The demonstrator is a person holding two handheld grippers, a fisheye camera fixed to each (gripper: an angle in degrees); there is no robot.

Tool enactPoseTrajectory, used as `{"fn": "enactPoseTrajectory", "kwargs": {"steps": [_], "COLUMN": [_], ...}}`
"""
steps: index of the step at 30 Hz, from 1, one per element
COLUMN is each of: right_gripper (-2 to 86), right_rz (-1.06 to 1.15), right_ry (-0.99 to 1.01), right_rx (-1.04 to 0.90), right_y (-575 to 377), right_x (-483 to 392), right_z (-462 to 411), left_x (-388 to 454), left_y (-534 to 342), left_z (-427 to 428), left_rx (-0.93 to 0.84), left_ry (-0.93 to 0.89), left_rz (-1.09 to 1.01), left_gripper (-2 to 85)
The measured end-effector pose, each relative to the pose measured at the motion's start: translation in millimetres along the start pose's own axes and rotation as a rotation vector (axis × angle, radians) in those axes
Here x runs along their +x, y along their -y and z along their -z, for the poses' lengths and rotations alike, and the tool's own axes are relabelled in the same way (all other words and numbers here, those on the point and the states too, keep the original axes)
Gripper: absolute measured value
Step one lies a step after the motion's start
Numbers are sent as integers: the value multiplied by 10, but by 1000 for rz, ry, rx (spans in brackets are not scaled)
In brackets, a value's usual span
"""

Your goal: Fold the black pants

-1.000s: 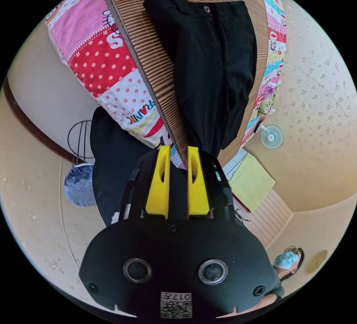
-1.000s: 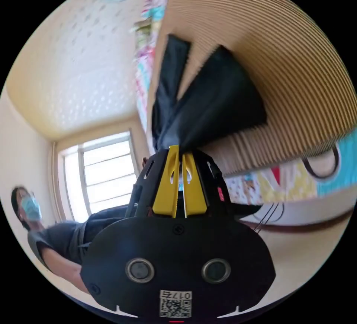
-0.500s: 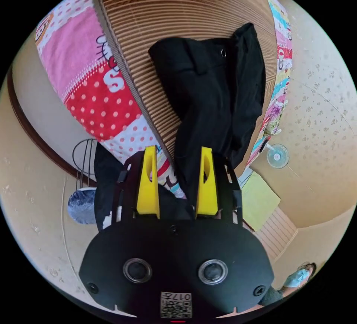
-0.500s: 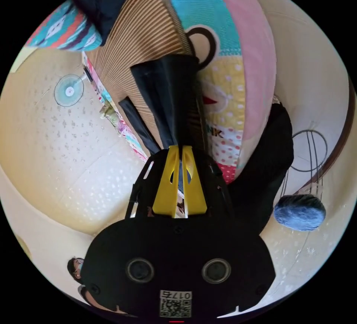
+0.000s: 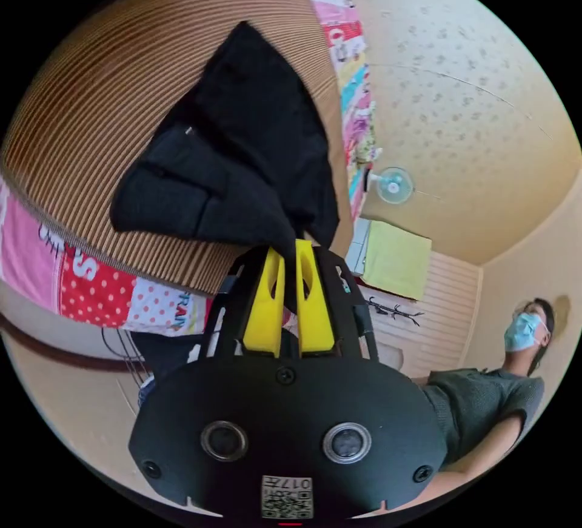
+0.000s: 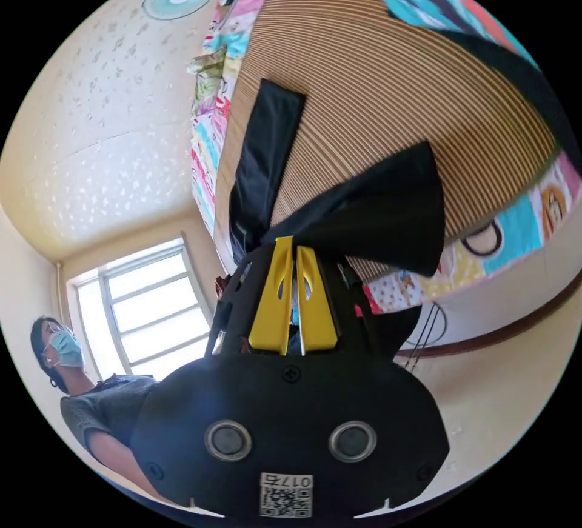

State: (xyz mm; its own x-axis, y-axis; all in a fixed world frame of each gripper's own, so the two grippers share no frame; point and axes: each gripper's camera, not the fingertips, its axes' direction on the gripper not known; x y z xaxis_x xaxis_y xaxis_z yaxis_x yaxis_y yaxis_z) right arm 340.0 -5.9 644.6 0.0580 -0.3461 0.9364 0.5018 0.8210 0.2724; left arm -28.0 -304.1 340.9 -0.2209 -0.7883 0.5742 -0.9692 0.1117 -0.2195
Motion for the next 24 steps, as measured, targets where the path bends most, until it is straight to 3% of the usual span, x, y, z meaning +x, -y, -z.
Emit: {"fn": "enactPoseTrajectory", "kwargs": {"steps": [6, 9, 12, 13, 16, 18, 20, 22, 24], "right_gripper": [9, 20, 17, 13, 7, 5, 4, 4, 4], "right_rz": [161, 152, 230, 242, 289, 293, 300, 401, 393], "right_ry": [-92, -95, -188, -213, -382, -621, -795, -799, -767], "right_rx": [-3, 161, 204, 171, -129, -384, -546, -430, -377], "right_y": [1617, 2215, 2533, 2596, 2819, 2728, 2469, 2142, 1788], "right_x": [-1314, -1793, -2192, -2241, -2247, -1946, -1590, -1531, -1332], "right_z": [-392, -583, -933, -1055, -1885, -2581, -3001, -2958, -2808], "left_x": [1470, 1763, 1806, 1796, 1589, 1234, 940, 763, 468], "left_y": [1400, 2051, 2305, 2337, 2438, 2299, 2060, 1798, 1517], "left_z": [-279, -589, -893, -993, -1758, -2356, -2617, -2477, -2212], "left_rx": [62, 213, 349, 336, 68, -190, -316, -226, -191], "left_ry": [191, 281, 302, 309, 390, 588, 691, 621, 547], "left_rz": [-292, -247, -170, -166, -179, -177, -209, -216, -93], "left_gripper": [42, 73, 82, 83, 82, 70, 18, 7, 1]}}
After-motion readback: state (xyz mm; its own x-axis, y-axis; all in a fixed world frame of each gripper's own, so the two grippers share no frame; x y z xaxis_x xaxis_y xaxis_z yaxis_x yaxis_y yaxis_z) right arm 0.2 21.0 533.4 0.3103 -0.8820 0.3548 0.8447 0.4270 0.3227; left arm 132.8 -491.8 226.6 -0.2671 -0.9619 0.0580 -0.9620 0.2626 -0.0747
